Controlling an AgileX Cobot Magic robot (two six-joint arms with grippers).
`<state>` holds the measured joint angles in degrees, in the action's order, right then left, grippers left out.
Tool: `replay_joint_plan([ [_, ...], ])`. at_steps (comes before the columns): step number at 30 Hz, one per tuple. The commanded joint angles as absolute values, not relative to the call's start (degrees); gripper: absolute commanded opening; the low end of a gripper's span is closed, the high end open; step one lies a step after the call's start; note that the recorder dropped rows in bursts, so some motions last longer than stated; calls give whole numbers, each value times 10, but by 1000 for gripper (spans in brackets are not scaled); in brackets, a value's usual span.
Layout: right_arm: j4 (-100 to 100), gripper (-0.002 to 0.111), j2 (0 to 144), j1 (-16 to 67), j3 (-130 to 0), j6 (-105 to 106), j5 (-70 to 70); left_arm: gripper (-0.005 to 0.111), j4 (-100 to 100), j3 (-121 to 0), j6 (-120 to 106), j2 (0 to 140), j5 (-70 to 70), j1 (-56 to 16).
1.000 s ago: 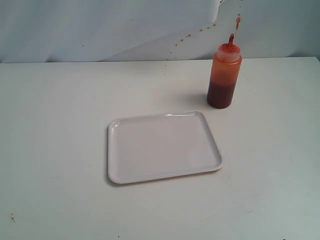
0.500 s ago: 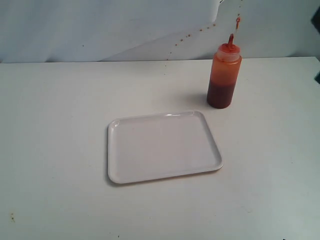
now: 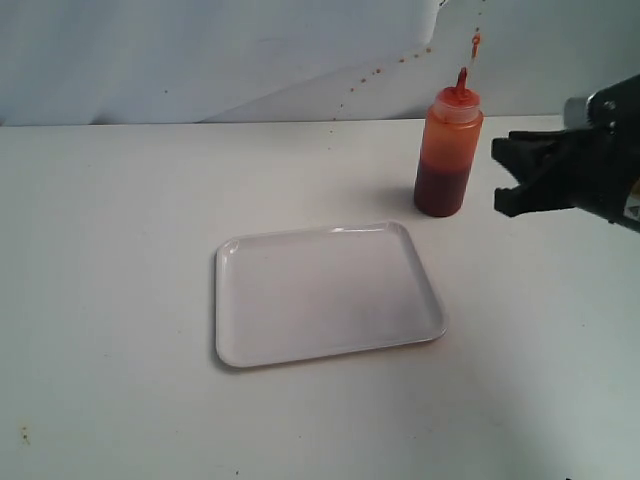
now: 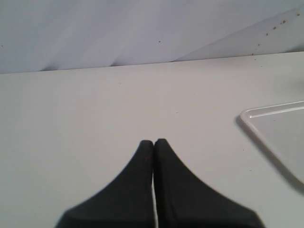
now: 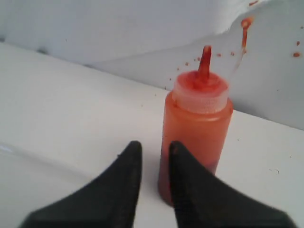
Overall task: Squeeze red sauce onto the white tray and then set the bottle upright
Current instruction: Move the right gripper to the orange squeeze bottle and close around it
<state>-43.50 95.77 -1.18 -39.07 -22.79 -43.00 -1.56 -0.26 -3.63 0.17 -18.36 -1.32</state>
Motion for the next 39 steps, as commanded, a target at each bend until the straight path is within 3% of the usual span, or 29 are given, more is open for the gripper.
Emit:
replay_joint_plan([
  [1,-424,74,1028,-12,-408,-93,-433,0,-21,0,-35,0,-180,-16],
  [3,-347,104,1059,-12,-408,-18,-449,0,-21,0,-35,0,-180,-16],
  [4,-316,105,1070,-12,-408,6,-452,0,-21,0,-35,0,-180,-16],
  [16,-223,105,1224,-12,-418,55,-643,0,-21,0,-35,0,-180,-16],
  [39,-315,105,1368,16,-658,-84,-554,0,-21,0,-35,0,-180,-16],
])
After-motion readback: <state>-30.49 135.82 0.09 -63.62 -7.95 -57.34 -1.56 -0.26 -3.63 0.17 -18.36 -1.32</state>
